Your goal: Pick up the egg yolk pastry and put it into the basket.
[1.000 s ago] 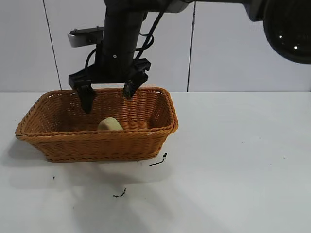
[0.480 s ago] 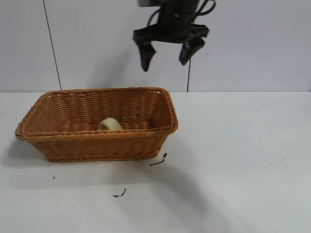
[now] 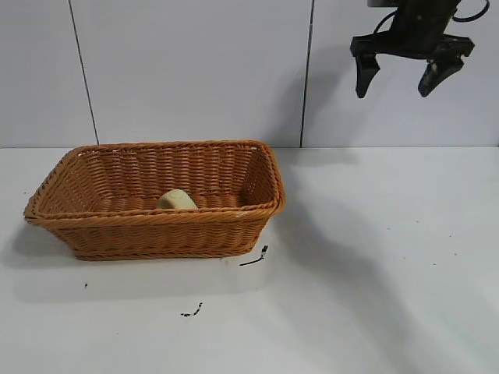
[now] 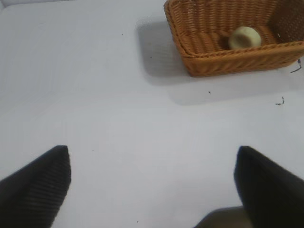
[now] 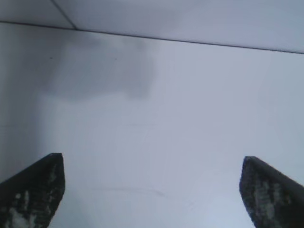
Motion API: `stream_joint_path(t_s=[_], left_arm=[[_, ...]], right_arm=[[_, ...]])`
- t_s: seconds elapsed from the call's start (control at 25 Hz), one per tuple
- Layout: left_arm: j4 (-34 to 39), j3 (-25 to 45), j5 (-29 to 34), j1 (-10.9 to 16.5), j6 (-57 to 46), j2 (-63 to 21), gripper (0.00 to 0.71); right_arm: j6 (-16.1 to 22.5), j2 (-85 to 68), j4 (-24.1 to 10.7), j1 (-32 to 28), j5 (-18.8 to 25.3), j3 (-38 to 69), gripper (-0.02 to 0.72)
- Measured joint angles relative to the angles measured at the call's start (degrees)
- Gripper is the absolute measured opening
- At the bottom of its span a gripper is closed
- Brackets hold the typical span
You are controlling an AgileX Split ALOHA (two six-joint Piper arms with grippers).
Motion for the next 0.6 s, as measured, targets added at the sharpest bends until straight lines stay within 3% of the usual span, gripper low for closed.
stream_joint_path(t_s=[0.6], left_arm=[[0.0, 0.0, 0.0, 0.0, 0.0, 0.0, 0.696]], right_arm=[[-1.8, -43.3, -1.0, 0.0, -0.1, 54.3, 0.693]])
